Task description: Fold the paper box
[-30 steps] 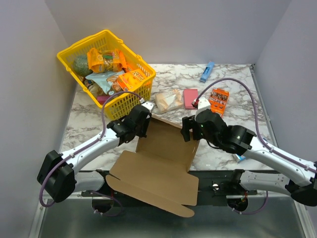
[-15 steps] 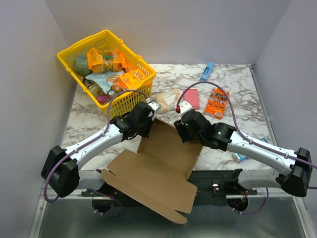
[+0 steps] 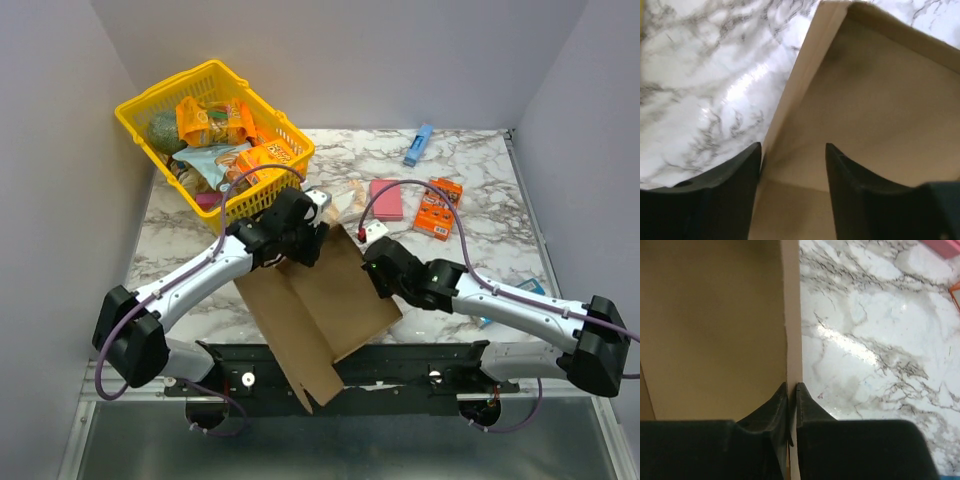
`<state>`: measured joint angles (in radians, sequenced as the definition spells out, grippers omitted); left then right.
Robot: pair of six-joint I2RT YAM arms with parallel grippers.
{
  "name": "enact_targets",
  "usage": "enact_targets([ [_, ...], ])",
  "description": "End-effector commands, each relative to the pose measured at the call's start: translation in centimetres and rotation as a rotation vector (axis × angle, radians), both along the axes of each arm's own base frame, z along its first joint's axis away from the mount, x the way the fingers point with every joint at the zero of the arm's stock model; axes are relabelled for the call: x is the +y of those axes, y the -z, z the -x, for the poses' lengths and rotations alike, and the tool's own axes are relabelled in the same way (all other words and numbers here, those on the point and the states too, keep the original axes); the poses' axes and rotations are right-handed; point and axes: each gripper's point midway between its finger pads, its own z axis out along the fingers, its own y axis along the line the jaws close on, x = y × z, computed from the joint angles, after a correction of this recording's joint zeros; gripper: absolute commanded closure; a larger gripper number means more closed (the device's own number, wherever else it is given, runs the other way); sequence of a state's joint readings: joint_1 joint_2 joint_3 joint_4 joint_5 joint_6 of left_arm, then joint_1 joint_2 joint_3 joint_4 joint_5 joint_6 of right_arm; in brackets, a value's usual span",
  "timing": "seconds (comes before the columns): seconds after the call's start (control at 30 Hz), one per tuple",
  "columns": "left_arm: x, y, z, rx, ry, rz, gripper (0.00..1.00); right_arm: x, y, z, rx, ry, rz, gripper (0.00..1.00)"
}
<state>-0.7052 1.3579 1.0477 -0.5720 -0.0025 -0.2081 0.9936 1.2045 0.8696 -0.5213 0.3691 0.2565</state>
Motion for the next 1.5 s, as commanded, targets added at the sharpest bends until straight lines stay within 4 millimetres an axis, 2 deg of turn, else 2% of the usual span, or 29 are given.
enact_targets([
  [0.0, -1.6, -5.6, -3.0, -0.109, 0.000, 0.090, 0.22, -0.7, 1.7, -0.2, 0.021, 0.145, -0.045, 0.85],
  [0.03, -2.0, -7.7, -3.7, -0.150, 0.003, 0.113, 0.20, -0.9, 2.0, -0.2, 0.028, 0.169, -0.049, 0.85],
  [0.1, -1.9, -9.3, -4.7, -0.171, -0.004, 0.123, 0.14, -0.9, 2.7, 0.0, 0.051, 0.211, -0.067, 0.85],
  [0.13, -2.1, -11.5, -5.4, -0.213, -0.006, 0.149, 0.12, -1.0, 2.9, -0.1, 0.054, 0.230, -0.070, 0.85],
  [0.2, -1.8, -12.7, -6.3, -0.233, -0.021, 0.146, 0.07, -1.0, 3.5, 0.1, 0.074, 0.266, -0.081, 0.85],
  [0.23, -2.0, -14.6, -7.0, -0.267, -0.028, 0.167, 0.07, -1.2, 3.9, 0.0, 0.076, 0.285, -0.078, 0.85],
  [0.27, -1.9, -15.2, -7.3, -0.275, -0.032, 0.171, 0.06, -1.3, 4.1, 0.1, 0.084, 0.301, -0.078, 0.85],
  [0.33, -0.9, -17.3, -8.4, -0.334, -0.088, 0.165, 0.05, -1.7, 4.8, 0.0, 0.102, 0.376, -0.088, 0.85],
  [0.5, 1.6, -21.7, -8.2, -0.463, -0.169, 0.206, 0.05, -2.6, 6.3, 0.0, 0.154, 0.558, -0.162, 0.87],
  [0.6, 3.1, -22.0, -7.4, -0.480, -0.187, 0.208, 0.04, -2.7, 6.7, -0.6, 0.175, 0.627, -0.206, 0.88],
  [0.67, 3.8, -20.8, -7.0, -0.459, -0.183, 0.186, 0.03, -2.3, 6.8, -0.9, 0.194, 0.634, -0.227, 0.84],
  [0.7, 4.3, -20.6, -6.7, -0.458, -0.183, 0.180, 0.03, -2.0, 6.8, -1.1, 0.201, 0.637, -0.231, 0.69],
  [0.73, 4.7, -19.2, -6.5, -0.435, -0.188, 0.160, 0.03, -2.0, 6.7, -1.1, 0.206, 0.638, -0.237, 0.64],
  [0.77, 5.0, -18.7, -6.4, -0.431, -0.188, 0.153, 0.03, -1.9, 6.6, -1.1, 0.210, 0.638, -0.245, 0.49],
  [0.8, 5.5, -19.0, -6.2, -0.448, -0.194, 0.171, 0.03, -1.9, 6.1, -1.1, 0.207, 0.644, -0.266, 0.40],
  [0.83, 5.8, -17.7, -6.0, -0.429, -0.197, 0.163, 0.03, -2.0, 5.8, -1.0, 0.203, 0.649, -0.276, 0.33],
  [0.87, 6.1, -18.0, -5.7, -0.436, -0.204, 0.180, 0.03, -2.4, 5.5, -0.9, 0.191, 0.658, -0.275, 0.22],
  [0.9, 6.3, -17.6, -5.7, -0.428, -0.203, 0.191, 0.03, -2.7, 5.1, -0.9, 0.182, 0.668, -0.280, 0.18],
  [0.93, 6.4, -17.2, -5.5, -0.416, -0.200, 0.193, 0.03, -2.9, 3.6, -1.1, 0.160, 0.674, -0.316, 0.15],
  [0.97, 6.5, -17.0, -5.4, -0.411, -0.201, 0.191, 0.02, -3.8, 3.2, -1.0, 0.138, 0.692, -0.294, 0.13],
  [1.03, 6.5, -16.6, -4.9, -0.402, -0.187, 0.201, 0.01, -4.8, 0.9, -1.4, 0.089, 0.720, -0.324, 0.02],
  [1.1, 6.6, -17.0, -4.6, -0.416, -0.183, 0.215, 0.01, -6.4, -0.1, -1.7, 0.057, 0.740, -0.297, 0.00],
  [1.2, 7.0, -17.5, -4.6, -0.441, -0.198, 0.229, 0.01, -9.5, -0.8, -3.2, 0.041, 0.806, -0.294, 0.00],
  [1.23, 7.3, -17.5, -4.6, -0.447, -0.208, 0.231, 0.01, -11.2, -1.0, -4.3, 0.023, 0.858, -0.287, 0.00],
  [1.3, 8.1, -18.3, -5.0, -0.494, -0.247, 0.242, 0.01, -12.4, -1.3, -6.0, 0.013, 0.849, -0.256, 0.00],
  [1.33, 8.4, -18.0, -5.1, -0.498, -0.261, 0.238, 0.01, -14.1, -1.3, -7.3, 0.011, 0.901, -0.251, 0.00],
  [1.4, 9.1, -18.8, -5.4, -0.545, -0.292, 0.253, 0.01, -14.6, -0.7, -9.3, 0.060, 0.904, -0.220, 0.00],
  [1.43, 9.2, -18.6, -5.4, -0.547, -0.298, 0.252, 0.01, -15.7, -0.5, -10.3, 0.064, 0.937, -0.211, 0.00],
  [1.47, 9.4, -18.6, -5.5, -0.553, -0.306, 0.254, 0.01, -15.9, -0.4, -11.3, 0.070, 0.947, -0.207, 0.00],
])
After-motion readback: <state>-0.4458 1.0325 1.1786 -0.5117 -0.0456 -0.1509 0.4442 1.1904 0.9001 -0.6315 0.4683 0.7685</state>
